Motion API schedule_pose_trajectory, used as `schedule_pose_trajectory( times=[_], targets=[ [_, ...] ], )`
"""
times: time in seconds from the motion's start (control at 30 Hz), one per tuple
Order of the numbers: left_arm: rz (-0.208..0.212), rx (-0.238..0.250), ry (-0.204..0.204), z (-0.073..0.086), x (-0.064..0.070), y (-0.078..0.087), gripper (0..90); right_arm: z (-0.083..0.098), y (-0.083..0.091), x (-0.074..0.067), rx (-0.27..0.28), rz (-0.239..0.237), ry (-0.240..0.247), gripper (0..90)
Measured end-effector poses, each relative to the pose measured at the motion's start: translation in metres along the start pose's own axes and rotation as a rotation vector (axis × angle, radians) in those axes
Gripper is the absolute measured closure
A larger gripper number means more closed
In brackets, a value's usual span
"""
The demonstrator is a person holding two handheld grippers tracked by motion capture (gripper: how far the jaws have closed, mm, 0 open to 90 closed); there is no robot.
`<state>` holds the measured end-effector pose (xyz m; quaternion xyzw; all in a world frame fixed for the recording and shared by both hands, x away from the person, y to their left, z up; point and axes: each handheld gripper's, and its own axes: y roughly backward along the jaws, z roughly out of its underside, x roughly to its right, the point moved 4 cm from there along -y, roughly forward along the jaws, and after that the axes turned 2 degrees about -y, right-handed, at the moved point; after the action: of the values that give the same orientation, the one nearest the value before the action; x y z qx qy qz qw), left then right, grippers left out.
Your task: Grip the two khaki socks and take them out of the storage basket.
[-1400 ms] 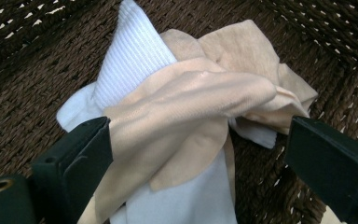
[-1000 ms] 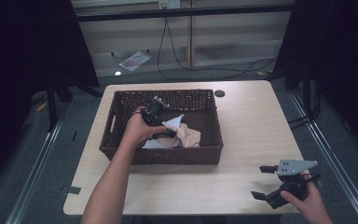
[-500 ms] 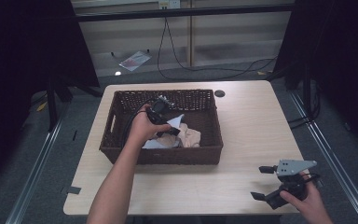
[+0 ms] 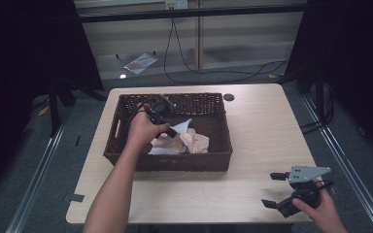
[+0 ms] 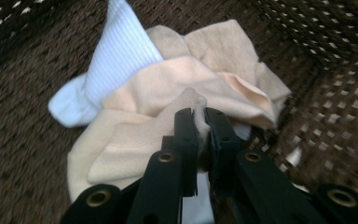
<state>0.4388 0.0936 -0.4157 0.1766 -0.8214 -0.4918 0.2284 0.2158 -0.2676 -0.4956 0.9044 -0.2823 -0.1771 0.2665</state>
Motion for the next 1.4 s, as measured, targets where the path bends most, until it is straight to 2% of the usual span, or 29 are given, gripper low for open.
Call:
schedule_pose_trajectory(
  times=[0.07, 0.13, 0.23, 0.3, 0.4, 0.43, 0.47, 0.53, 0.67, 1.0, 1.17, 1.27, 1.37, 1.4],
  targets=[
    [0.015, -0.007, 0.009, 0.0, 0.001, 0.005, 84.6, 0.0, 0.0, 0.0, 0.003, -0.003, -0.001, 2.6],
    [0.04, 0.016, 0.039, 0.0, 0.002, 0.016, 84.6, -0.001, 0.001, 0.0, 0.005, -0.004, 0.0, 2.6],
    [0.053, 0.001, 0.047, -0.001, 0.003, 0.027, 84.7, -0.001, 0.0, 0.0, 0.003, -0.001, 0.0, 2.6],
    [0.079, 0.015, 0.071, -0.002, 0.005, 0.034, 84.7, -0.001, 0.0, 0.0, 0.005, 0.0, 0.0, 2.6],
    [0.078, 0.012, 0.085, -0.002, 0.005, 0.041, 84.6, -0.001, 0.001, 0.0, 0.006, 0.0, 0.001, 2.6],
    [0.082, 0.015, 0.081, -0.003, 0.006, 0.044, 84.7, -0.001, 0.001, 0.0, 0.005, 0.0, 0.0, 2.6],
    [0.102, 0.015, 0.097, -0.004, 0.008, 0.051, 84.7, -0.001, 0.001, 0.0, 0.007, -0.001, -0.002, 2.6],
    [0.113, 0.028, 0.108, -0.004, 0.009, 0.054, 84.6, -0.001, 0.001, 0.0, 0.006, -0.002, 0.0, 2.6],
    [0.118, 0.022, 0.118, -0.008, 0.013, 0.072, 84.7, -0.001, 0.0, 0.0, 0.009, -0.001, -0.002, 2.6],
    [0.121, 0.006, 0.102, -0.015, 0.022, 0.102, 84.6, -0.002, 0.0, -0.002, 0.008, -0.011, 0.002, 2.6],
    [0.123, 0.008, 0.104, -0.015, 0.027, 0.112, 84.5, -0.002, 0.0, -0.002, 0.007, -0.011, 0.003, 2.6],
    [0.129, -0.005, 0.087, -0.017, 0.032, 0.12, 84.5, -0.002, 0.0, -0.001, 0.013, -0.01, 0.002, 2.6],
    [0.132, 0.0, 0.084, -0.019, 0.035, 0.124, 84.5, -0.003, 0.0, -0.001, 0.012, -0.013, 0.001, 2.7],
    [0.137, 0.003, 0.07, -0.02, 0.038, 0.129, 84.5, -0.003, -0.001, -0.001, 0.014, -0.015, 0.0, 2.8]
  ],
)
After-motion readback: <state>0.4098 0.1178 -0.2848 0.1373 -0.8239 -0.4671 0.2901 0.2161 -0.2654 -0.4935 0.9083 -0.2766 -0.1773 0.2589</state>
